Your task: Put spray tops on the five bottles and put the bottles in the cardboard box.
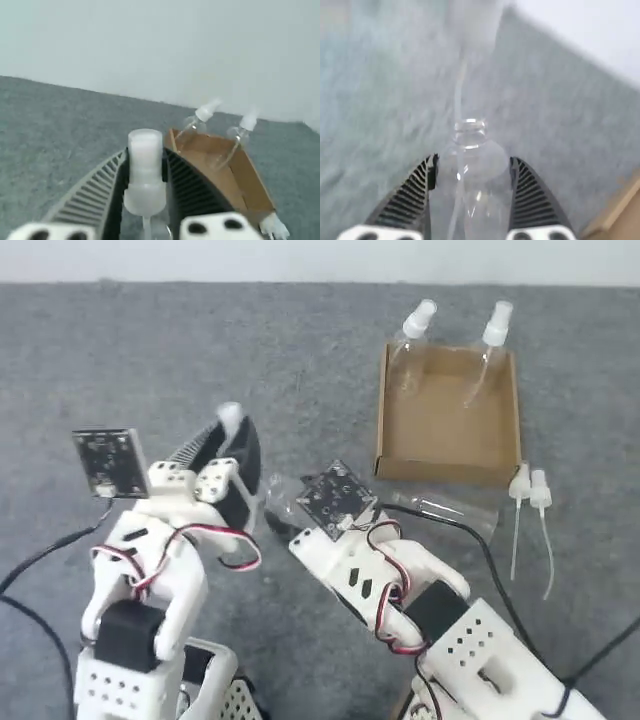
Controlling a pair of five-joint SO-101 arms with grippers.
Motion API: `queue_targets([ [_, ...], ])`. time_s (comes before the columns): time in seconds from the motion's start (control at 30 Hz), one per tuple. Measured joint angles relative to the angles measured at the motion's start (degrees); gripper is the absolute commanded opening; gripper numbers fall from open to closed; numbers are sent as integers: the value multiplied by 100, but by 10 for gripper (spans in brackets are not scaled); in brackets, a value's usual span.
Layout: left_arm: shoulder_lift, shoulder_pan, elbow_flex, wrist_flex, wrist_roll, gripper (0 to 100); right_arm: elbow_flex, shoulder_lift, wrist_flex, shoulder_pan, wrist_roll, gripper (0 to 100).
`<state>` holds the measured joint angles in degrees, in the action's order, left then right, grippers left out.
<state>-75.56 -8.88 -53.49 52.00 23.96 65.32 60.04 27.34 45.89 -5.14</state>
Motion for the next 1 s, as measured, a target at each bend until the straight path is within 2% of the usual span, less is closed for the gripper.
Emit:
queue_targets([
  [0.2, -35, -325, -325, -229, -158, 24, 158, -9, -853, -26, 0, 6],
  [0.37, 0, -334, -484, -281, -510, 186, 571, -9, -1196, -26, 9, 6],
  [0.5, 0, -334, -299, 44, -958, 171, 721, -9, -1275, -35, 9, 6],
  [0.63, 0, -229, 457, 510, -1231, 166, 730, -9, -1284, -26, 9, 6],
  [0.8, 114, 360, 897, 431, -1292, 166, 730, -9, -1284, -26, 9, 6],
  [1.0, 1266, 598, 897, 413, -1292, 166, 730, -9, -1284, -26, 9, 6],
])
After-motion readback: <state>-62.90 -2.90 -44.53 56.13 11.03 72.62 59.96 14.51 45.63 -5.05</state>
